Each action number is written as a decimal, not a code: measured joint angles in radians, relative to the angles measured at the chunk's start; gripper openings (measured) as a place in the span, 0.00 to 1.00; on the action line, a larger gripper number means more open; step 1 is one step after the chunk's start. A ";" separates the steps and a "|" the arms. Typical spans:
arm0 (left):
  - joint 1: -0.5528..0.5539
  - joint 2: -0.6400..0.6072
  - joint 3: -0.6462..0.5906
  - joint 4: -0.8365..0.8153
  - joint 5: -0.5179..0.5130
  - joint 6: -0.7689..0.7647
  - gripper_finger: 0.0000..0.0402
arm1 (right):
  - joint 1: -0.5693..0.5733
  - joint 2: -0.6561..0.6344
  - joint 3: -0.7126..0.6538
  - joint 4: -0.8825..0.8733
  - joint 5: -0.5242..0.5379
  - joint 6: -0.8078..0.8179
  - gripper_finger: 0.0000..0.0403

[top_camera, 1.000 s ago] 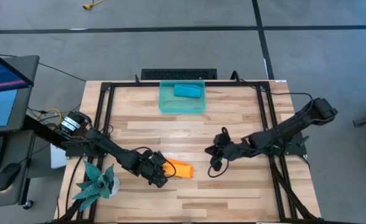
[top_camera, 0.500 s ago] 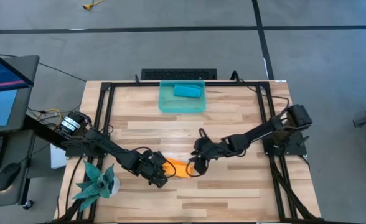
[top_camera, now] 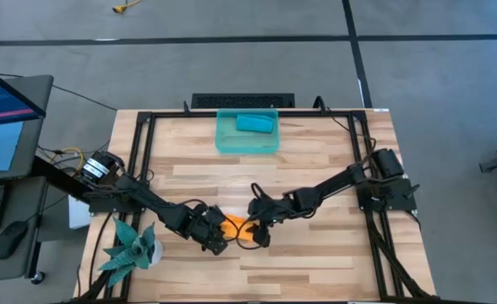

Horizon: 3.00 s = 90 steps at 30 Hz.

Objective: Roll microfiber towels into tight, uniform cylinder then place into a basket
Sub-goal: Put the rolled yellow microfiber cloth into the blue bin

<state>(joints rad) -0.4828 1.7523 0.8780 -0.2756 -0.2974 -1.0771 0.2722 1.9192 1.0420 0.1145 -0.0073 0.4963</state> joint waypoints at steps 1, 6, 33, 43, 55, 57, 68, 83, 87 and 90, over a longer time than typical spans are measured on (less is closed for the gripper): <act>0.000 0.000 0.000 0.000 0.000 0.000 0.30 | -0.001 0.015 0.007 0.012 -0.015 0.009 0.57; 0.000 0.000 0.000 0.002 -0.001 -0.003 0.29 | -0.003 0.058 0.009 -0.007 -0.073 0.027 0.57; 0.001 -0.006 0.070 -0.068 -0.025 0.261 0.30 | -0.067 0.093 0.039 -0.152 -0.216 0.060 0.06; -0.036 -0.255 0.129 -0.450 -0.242 0.273 0.30 | -0.057 0.093 0.039 -0.157 -0.200 0.055 0.04; 0.055 -0.555 -0.178 -0.010 -0.170 0.404 0.30 | -0.057 0.093 0.040 -0.158 -0.200 0.044 0.05; 0.078 -0.554 -0.233 0.148 -0.058 0.482 0.30 | -0.057 0.093 0.040 -0.158 -0.201 0.044 0.05; 0.118 -0.537 -0.278 0.316 0.168 0.674 0.33 | -0.059 0.093 0.040 -0.158 -0.201 0.042 0.05; 0.287 -0.307 -0.271 0.273 0.323 0.593 0.63 | -0.059 0.094 0.050 -0.170 -0.200 0.027 0.06; 0.314 -0.215 -0.269 0.316 0.425 0.596 0.63 | -0.059 0.094 0.051 -0.171 -0.201 0.027 0.07; 0.320 -0.160 -0.265 0.339 0.433 0.601 0.62 | -0.059 0.094 0.052 -0.175 -0.201 0.027 0.06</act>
<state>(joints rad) -0.1631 1.5928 0.6126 0.0632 0.1357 -0.4765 0.2134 2.0132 1.0935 -0.0605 -0.2085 0.5232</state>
